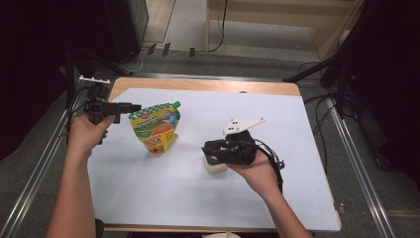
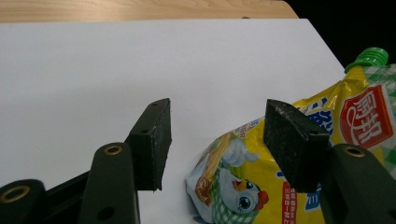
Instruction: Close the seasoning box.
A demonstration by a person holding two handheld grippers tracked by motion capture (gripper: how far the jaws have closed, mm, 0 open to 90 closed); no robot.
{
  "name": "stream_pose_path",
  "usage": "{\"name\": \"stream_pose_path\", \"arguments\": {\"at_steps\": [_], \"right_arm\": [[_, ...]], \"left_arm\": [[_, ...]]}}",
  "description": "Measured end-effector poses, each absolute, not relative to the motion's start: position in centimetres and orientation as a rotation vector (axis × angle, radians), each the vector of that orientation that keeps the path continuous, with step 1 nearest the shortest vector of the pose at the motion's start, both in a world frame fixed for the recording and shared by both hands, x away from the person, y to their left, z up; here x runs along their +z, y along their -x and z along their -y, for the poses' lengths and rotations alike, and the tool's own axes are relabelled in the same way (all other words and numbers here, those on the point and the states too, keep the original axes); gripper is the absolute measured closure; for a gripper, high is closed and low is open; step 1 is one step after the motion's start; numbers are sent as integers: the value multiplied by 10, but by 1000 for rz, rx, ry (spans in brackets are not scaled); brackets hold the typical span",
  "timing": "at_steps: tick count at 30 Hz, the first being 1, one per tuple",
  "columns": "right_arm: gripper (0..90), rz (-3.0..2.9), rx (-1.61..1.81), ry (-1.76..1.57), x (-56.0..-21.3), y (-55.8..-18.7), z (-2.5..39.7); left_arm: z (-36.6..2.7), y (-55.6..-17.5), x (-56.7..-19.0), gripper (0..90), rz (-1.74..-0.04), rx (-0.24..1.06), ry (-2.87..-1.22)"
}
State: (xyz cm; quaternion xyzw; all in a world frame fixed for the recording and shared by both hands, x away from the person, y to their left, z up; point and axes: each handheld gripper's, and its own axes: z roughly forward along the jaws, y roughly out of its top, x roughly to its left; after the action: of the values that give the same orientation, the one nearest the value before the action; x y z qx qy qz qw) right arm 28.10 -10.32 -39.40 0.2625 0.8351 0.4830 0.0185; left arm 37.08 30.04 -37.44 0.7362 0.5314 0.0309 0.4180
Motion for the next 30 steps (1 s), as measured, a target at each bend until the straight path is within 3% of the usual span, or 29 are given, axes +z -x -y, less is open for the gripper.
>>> {"name": "stream_pose_path", "arguments": {"at_steps": [11,22,30], "right_arm": [[900,-2562,1471,-865,-383,-289,135],[900,-2455,1457,-955,-369,-295,171],[900,-2413,1416,-1043,-378,-305,189]], "left_arm": [[-301,-372,-380,414,-1335,37,-1818],[-300,-372,-380,411,-1342,44,-1824],[-297,-373,-383,406,-1331,32,-1845]]}}
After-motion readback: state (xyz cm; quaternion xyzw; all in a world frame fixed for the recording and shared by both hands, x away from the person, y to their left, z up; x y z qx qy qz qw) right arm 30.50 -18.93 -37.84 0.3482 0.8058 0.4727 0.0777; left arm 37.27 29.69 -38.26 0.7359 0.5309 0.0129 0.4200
